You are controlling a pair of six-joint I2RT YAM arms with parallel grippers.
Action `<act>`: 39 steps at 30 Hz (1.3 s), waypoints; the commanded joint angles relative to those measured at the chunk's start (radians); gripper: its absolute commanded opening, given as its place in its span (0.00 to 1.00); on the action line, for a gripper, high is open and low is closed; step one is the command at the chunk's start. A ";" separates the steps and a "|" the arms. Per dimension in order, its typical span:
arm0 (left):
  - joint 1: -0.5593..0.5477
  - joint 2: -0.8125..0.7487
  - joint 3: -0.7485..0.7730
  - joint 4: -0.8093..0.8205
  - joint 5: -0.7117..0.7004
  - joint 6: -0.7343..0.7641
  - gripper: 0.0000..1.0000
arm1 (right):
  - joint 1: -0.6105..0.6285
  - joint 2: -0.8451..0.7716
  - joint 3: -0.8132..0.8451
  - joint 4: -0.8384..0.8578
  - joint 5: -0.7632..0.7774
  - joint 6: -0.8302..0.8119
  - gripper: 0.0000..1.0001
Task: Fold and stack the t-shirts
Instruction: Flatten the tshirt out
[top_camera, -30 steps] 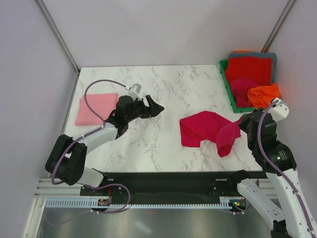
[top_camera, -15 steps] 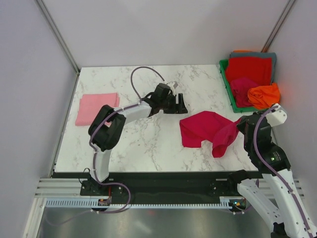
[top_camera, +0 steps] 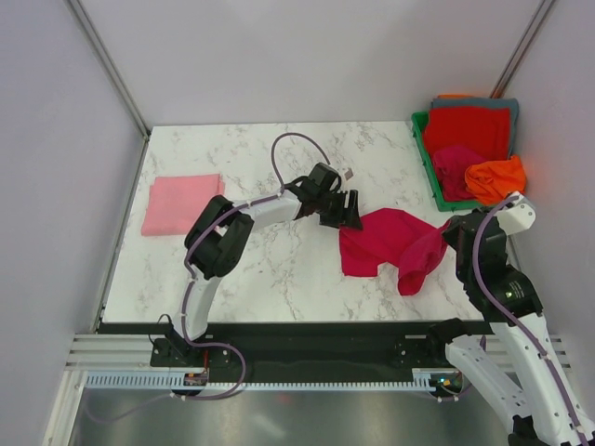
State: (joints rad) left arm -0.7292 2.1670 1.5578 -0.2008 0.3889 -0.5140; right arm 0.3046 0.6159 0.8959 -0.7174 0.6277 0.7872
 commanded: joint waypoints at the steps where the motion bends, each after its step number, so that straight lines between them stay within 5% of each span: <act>1: -0.015 0.027 0.045 -0.006 0.057 0.040 0.70 | 0.001 0.015 0.018 0.029 -0.040 -0.029 0.00; 8: -0.016 0.021 0.041 -0.005 0.061 0.051 0.42 | -0.001 0.025 0.020 0.032 -0.059 -0.055 0.00; 12: -0.016 -0.027 0.007 0.015 0.002 0.066 0.12 | 0.001 0.034 0.017 0.033 -0.049 -0.062 0.00; 15: -0.015 -0.071 -0.025 0.037 -0.039 0.075 0.02 | -0.001 0.057 0.009 0.039 -0.055 -0.066 0.00; 25: 0.042 -0.301 -0.162 0.078 -0.237 0.101 0.02 | -0.005 0.276 0.003 0.096 -0.175 -0.106 0.00; 31: 0.108 -0.501 -0.128 0.032 -0.376 0.146 0.02 | -0.120 0.424 0.173 0.115 -0.348 -0.128 0.00; 36: 0.076 -0.826 -0.504 0.239 -0.543 0.097 0.05 | -0.196 0.380 0.247 0.081 -0.378 -0.123 0.00; 37: 0.064 -0.922 -0.566 0.254 -0.567 0.080 0.12 | -0.199 0.371 0.226 0.078 -0.376 -0.117 0.00; 38: 0.021 -0.961 -0.626 0.268 -0.646 0.065 0.48 | -0.199 0.361 0.204 0.078 -0.373 -0.111 0.00; 39: -0.004 -1.002 -0.734 0.267 -0.698 0.027 0.69 | -0.200 0.348 0.180 0.078 -0.369 -0.103 0.00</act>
State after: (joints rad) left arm -0.6640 1.2575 1.0203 -0.0177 -0.1074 -0.4328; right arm 0.1112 1.0023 1.0908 -0.6334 0.2737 0.6769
